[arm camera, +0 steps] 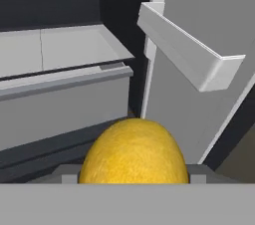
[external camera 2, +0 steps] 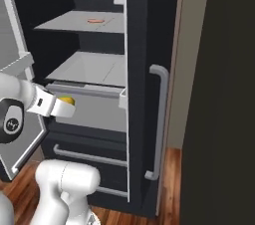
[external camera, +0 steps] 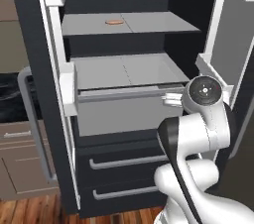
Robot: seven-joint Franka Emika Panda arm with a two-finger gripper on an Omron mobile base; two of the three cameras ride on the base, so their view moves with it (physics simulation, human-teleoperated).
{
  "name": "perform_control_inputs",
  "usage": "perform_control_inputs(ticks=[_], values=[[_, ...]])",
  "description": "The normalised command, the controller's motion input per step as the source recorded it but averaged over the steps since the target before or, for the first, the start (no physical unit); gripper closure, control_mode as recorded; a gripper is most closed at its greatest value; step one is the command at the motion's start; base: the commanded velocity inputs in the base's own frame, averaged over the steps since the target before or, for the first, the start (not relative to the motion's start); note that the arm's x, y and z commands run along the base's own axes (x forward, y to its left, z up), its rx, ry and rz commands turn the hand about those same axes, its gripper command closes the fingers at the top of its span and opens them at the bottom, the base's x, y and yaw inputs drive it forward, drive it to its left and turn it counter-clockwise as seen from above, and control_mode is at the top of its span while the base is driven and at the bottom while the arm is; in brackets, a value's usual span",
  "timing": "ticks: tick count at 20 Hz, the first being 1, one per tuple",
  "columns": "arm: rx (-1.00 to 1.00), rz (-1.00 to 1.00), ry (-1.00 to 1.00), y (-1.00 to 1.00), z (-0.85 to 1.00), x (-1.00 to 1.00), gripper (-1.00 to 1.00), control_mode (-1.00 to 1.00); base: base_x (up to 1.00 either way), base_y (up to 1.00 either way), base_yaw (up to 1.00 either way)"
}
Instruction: Pick lemon from the fridge and place it on the plate on the counter.
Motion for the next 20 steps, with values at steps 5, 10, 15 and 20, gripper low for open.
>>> perform_control_inputs(ticks=[5,10,15,20], values=[[0.00,0.00,0.00,0.00,0.00,0.00,1.00,1.00,-0.57,0.00,0.21],[0.00,0.00,0.00,0.00,0.00,0.00,1.00,1.00,-0.56,0.02,0.20],[0.00,0.00,0.00,0.00,0.00,0.00,1.00,1.00,-0.52,0.11,0.16],[0.00,0.00,0.00,0.00,0.00,0.00,1.00,1.00,-0.50,0.23,0.10]])
